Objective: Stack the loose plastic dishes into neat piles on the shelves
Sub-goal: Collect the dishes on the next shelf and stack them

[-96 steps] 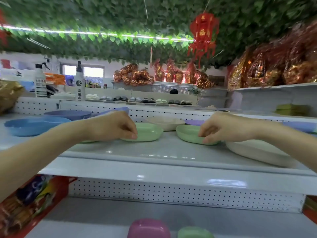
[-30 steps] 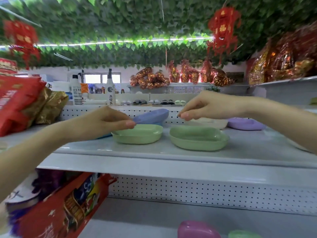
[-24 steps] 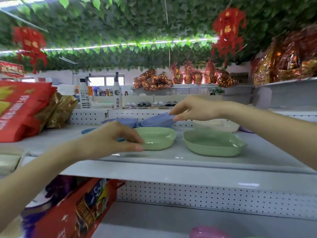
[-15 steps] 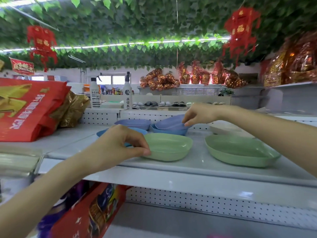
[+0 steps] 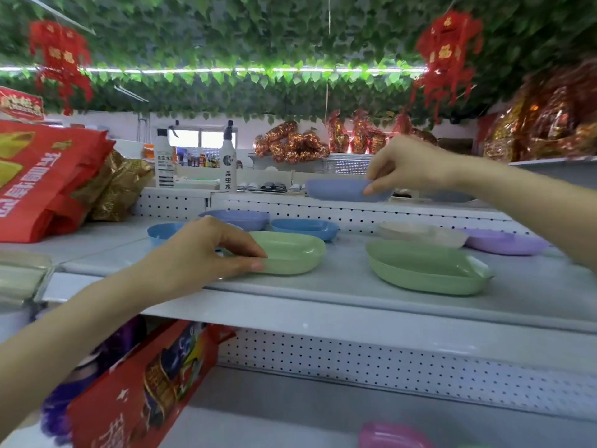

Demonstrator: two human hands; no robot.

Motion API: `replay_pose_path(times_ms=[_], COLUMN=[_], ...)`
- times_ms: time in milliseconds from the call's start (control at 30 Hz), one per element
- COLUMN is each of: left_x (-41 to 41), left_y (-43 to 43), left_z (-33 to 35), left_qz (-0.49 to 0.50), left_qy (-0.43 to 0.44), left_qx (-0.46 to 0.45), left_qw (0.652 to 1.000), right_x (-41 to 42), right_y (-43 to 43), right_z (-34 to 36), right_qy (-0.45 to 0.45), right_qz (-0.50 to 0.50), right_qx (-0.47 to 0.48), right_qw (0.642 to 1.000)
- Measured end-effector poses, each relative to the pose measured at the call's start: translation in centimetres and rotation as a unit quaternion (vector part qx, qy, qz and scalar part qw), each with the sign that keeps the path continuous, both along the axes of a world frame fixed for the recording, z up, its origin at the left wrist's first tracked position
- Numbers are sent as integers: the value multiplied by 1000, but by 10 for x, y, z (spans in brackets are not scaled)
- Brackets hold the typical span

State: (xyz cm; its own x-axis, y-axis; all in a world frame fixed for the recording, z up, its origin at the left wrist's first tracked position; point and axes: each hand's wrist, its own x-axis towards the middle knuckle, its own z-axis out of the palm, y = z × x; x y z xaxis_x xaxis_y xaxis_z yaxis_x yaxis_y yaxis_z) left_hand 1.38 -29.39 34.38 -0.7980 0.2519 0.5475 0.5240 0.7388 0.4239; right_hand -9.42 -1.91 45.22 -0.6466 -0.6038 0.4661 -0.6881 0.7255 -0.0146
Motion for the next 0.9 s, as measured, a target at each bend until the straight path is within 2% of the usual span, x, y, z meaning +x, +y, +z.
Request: replay_pose_path(times_ms=[67,200,333,433,667,833,900], left_x=[-3,-5,-11,-15,-25,-26,-27], left_y=[1,13,30,48,100,130,139], left_z=[1,10,23,27,34,39,40], left_qz=[12,7,-10,-31,-99,-106,-106], left_qy=[2,48,105,132,149,158,154], left_qx=[-29,7,55,58,43,32,23], left_qw=[1000,999,993,989,983,981,982], right_x=[26,78,104,107,120,130,134], right_y=[17,47,70,85,124,156,171], right_z=[2,-5,-19,-28,-34,-34,-35], right_qy=[-24,-56,-74,-72,-41,16,9], right_qz=[23,41,35,3,-45,-108,-128], right_qx=[-36,-81,-57,-37,-26,24,39], right_qw=[999,994,995,997,998,994,991])
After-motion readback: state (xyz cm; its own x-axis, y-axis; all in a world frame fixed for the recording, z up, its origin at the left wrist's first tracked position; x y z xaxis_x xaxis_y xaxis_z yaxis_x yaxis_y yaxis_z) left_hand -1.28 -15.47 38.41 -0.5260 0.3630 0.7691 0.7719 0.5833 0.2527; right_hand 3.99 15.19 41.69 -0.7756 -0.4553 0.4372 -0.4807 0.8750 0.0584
